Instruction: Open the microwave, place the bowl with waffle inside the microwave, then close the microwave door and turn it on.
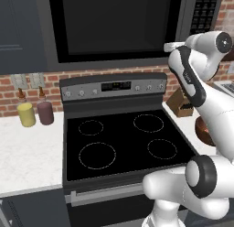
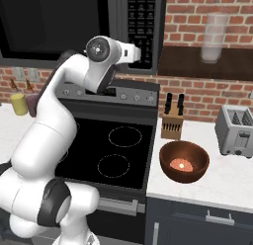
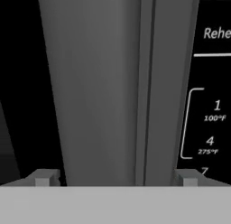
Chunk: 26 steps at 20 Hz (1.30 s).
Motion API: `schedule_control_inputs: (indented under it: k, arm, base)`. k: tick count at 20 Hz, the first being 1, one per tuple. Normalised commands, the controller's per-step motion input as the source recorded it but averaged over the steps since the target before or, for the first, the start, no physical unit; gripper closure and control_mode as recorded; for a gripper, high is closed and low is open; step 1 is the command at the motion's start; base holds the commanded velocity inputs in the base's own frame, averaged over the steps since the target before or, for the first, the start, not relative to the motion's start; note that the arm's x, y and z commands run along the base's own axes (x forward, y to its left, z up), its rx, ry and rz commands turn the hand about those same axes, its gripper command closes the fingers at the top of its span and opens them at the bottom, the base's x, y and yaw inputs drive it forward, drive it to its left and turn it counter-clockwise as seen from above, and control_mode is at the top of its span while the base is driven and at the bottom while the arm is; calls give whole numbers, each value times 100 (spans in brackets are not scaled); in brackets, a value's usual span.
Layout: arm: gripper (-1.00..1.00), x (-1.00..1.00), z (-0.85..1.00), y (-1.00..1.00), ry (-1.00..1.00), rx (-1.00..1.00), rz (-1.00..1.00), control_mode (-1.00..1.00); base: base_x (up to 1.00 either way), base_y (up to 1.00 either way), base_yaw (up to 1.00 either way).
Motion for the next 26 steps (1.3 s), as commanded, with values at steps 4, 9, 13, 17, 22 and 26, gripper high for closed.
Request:
schedule_control_inputs:
  k: [4, 9, 13, 17, 22, 26]
  arm:
    - [100, 100, -97, 63, 1, 0, 14, -100]
    - [100, 100, -97, 88, 12, 0, 14, -100]
    - [100, 100, -55, 100, 13, 2, 17, -100]
    - [100, 64, -27, 100, 15, 2, 24, -100]
    - [100, 57, -2, 100, 40, 0, 30, -100]
    - [100, 18, 41, 100, 60, 0, 43, -100]
  base:
    - [0, 0, 0]
    - [0, 0, 0]
    - [0, 0, 0]
    - [0, 0, 0]
    - [0, 0, 0]
    - [0, 0, 0]
